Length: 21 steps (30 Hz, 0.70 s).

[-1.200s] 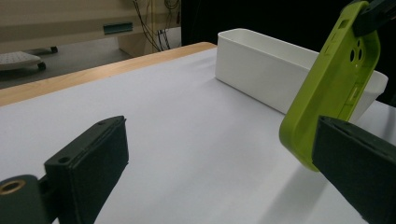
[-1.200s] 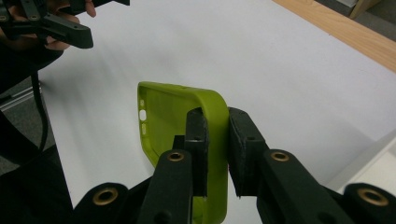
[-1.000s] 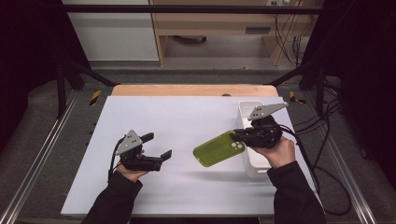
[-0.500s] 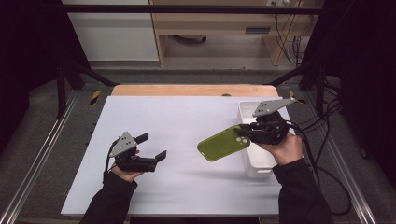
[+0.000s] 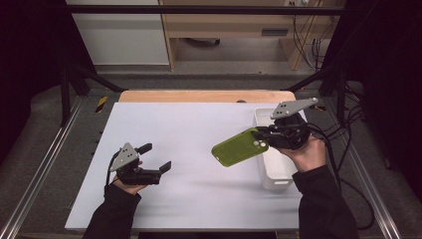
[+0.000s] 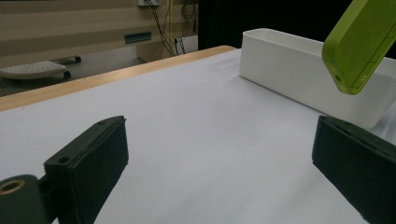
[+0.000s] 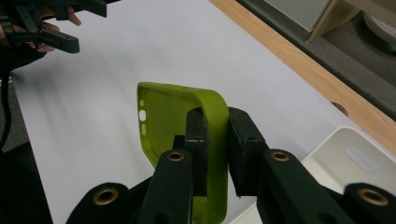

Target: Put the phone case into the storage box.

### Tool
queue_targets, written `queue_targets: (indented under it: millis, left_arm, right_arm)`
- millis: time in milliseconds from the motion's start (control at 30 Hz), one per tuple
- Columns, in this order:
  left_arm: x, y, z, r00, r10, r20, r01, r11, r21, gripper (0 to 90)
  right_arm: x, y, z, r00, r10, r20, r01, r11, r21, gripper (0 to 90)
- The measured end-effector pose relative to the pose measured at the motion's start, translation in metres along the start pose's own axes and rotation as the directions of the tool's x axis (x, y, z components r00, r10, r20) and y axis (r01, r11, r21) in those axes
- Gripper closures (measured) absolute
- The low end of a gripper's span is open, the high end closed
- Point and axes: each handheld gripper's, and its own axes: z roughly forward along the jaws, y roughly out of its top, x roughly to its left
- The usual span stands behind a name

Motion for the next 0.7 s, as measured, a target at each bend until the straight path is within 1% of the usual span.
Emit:
queue_targets:
  millis: [133, 267, 367, 600, 700]
  left_arm:
    - [0.004, -0.003, -0.004, 0.9999, -0.002, -0.016, 0.002, 1.0, -0.005, 3.4]
    - [0.007, -0.005, -0.008, 0.9996, -0.005, -0.028, 0.005, 0.9999, -0.009, 3.4]
    - [0.01, -0.008, -0.01, 0.999, -0.006, -0.044, 0.005, 1.0, -0.005, 3.3]
    - [0.016, -0.013, -0.016, 0.9972, -0.006, -0.074, 0.006, 1.0, -0.003, 3.3]
    - [0.018, -0.015, -0.019, 0.9964, -0.005, -0.085, 0.005, 1.0, 0.0, 3.3]
  right_arm:
    - [0.0, 0.005, -0.002, 0.9998, -0.013, 0.017, 0.013, 1.0, 0.004, 79.5]
    - [-0.001, 0.009, -0.004, 0.9993, -0.023, 0.029, 0.023, 1.0, -0.004, 79.5]
    - [-0.002, 0.011, -0.005, 0.9988, -0.032, 0.038, 0.032, 0.999, -0.003, 79.5]
    - [-0.005, 0.013, -0.007, 0.9975, -0.039, 0.058, 0.039, 0.999, 0.0, 79.5]
    - [-0.006, 0.013, -0.008, 0.9962, -0.054, 0.067, 0.054, 0.999, -0.001, 79.4]
